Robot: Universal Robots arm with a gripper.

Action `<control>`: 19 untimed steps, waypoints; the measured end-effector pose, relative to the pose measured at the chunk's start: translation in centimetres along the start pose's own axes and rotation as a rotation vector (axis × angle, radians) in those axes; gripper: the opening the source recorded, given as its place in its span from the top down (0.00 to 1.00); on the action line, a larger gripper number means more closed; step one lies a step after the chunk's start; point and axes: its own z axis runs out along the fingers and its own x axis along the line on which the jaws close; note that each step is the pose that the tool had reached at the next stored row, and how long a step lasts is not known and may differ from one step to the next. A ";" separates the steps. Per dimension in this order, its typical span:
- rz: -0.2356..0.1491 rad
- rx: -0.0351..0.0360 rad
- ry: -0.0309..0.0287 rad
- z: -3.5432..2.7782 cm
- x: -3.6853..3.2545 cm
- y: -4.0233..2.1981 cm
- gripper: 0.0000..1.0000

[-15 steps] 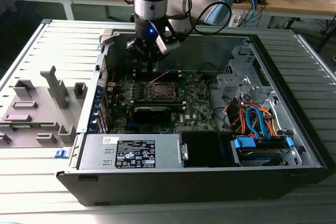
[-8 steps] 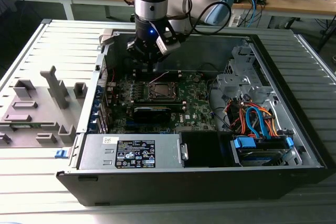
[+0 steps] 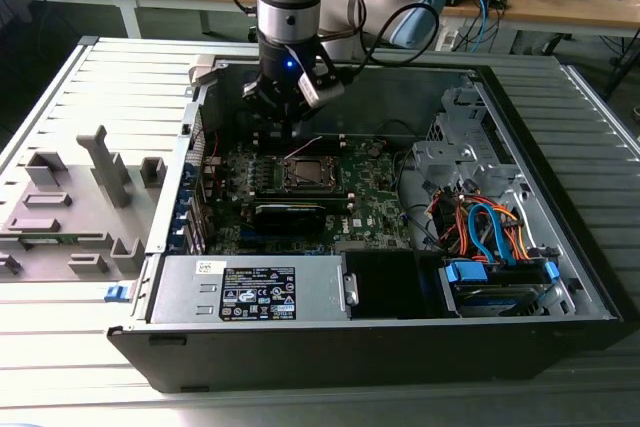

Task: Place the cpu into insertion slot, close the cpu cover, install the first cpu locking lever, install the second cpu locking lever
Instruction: 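Install the first cpu locking lever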

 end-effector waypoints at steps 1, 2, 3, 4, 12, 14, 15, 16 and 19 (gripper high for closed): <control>0.000 0.0000 0.0000 0.05 0.00 0.00 0.89; 0.000 0.0000 0.0000 0.09 0.00 0.00 0.89; 0.000 0.0000 0.0000 0.15 0.00 0.00 0.89; 0.000 -0.0001 0.0000 0.22 0.00 0.00 0.89; 0.000 0.0001 0.0001 0.67 -0.09 -0.01 0.89; 0.000 0.0000 0.0000 0.78 -0.10 -0.01 0.89; 0.000 0.0001 0.0000 0.82 -0.10 -0.01 0.89; 0.000 0.0001 0.0000 0.89 -0.10 -0.01 0.89; 0.000 0.0001 0.0000 1.07 -0.14 -0.01 0.89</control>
